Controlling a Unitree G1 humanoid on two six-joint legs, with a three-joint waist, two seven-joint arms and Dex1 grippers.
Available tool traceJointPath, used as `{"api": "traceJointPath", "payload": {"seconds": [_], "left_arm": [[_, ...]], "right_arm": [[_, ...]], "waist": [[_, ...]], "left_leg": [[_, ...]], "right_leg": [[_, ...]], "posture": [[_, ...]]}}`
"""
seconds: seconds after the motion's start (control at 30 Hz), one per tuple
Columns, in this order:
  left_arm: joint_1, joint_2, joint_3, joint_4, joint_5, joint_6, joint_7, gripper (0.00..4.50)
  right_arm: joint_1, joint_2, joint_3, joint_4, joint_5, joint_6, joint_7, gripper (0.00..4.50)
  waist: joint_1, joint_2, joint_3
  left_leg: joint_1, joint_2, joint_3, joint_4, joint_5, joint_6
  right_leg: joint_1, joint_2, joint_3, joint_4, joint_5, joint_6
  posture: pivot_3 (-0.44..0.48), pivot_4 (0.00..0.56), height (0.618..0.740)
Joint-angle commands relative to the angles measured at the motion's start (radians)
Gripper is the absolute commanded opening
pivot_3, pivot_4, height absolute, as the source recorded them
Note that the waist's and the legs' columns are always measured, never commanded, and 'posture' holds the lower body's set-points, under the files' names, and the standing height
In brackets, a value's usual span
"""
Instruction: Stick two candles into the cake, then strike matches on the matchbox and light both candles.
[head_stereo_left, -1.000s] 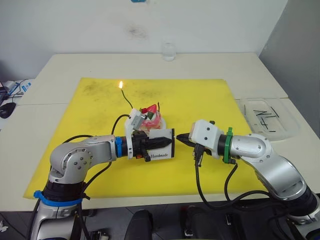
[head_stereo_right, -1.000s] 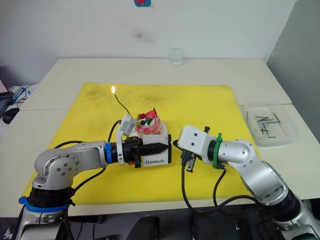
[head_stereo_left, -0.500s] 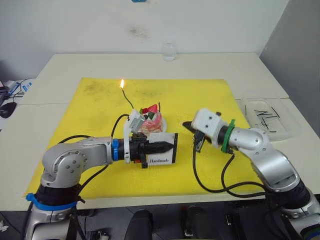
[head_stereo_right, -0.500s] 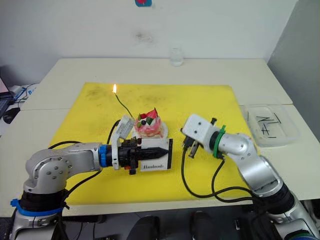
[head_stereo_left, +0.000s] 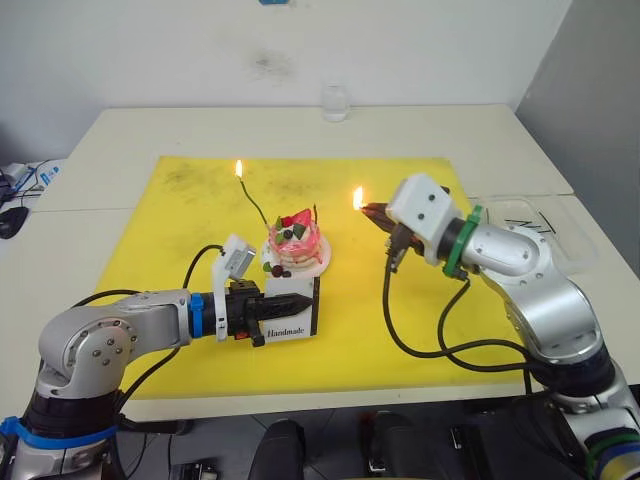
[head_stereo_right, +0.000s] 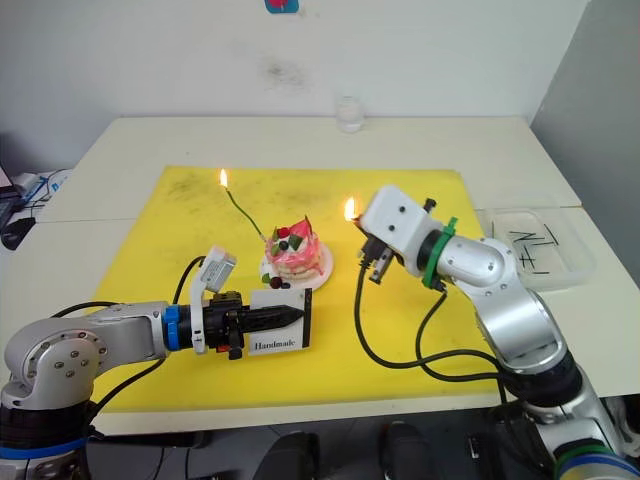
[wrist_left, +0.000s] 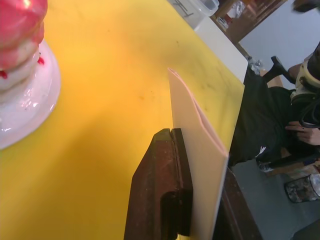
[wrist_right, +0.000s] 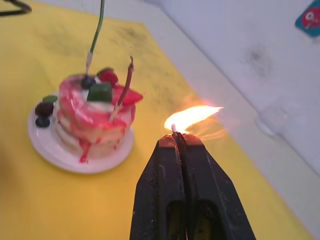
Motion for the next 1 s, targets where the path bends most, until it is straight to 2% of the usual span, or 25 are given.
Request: {"api": "traceJointPath", "payload": {"seconds": [0.03, 0.27, 1.0], "left_arm": [[0.0, -0.001, 0.005, -0.017, 0.003, -0.025, -0.002, 0.0], [-0.007, -0.005, -0.009, -0.011, 0.014, -0.038, -0.007, 0.0], [-0.017, -0.01, -0.024, -0.003, 0.026, -0.046, -0.017, 0.0]], "right_arm": [[-0.058, 0.049, 0.037, 0.034, -0.022, -0.03, -0.02, 0.01], [-0.07, 0.079, 0.095, 0.091, -0.048, -0.07, -0.002, 0.01], [-0.074, 0.095, 0.087, 0.096, -0.053, -0.079, 0.001, 0.01]], "waist": [[0.0, 0.0, 0.0], [0.001, 0.0, 0.0], [0.001, 0.0, 0.0]], "left_leg": [[0.0, 0.0, 0.0, 0.0, 0.0, 0.0], [0.0, 0.0, 0.0, 0.0, 0.0, 0.0], [0.0, 0.0, -0.001, 0.0, 0.0, 0.0]], "right_leg": [[0.0, 0.0, 0.0, 0.0, 0.0, 0.0], [0.0, -0.001, 0.001, 0.0, 0.0, 0.0], [0.0, -0.001, 0.0, 0.0, 0.0, 0.0]], "posture": [[0.0, 0.15, 0.74], [0.0, 0.15, 0.74], [0.0, 0.15, 0.74]]}}
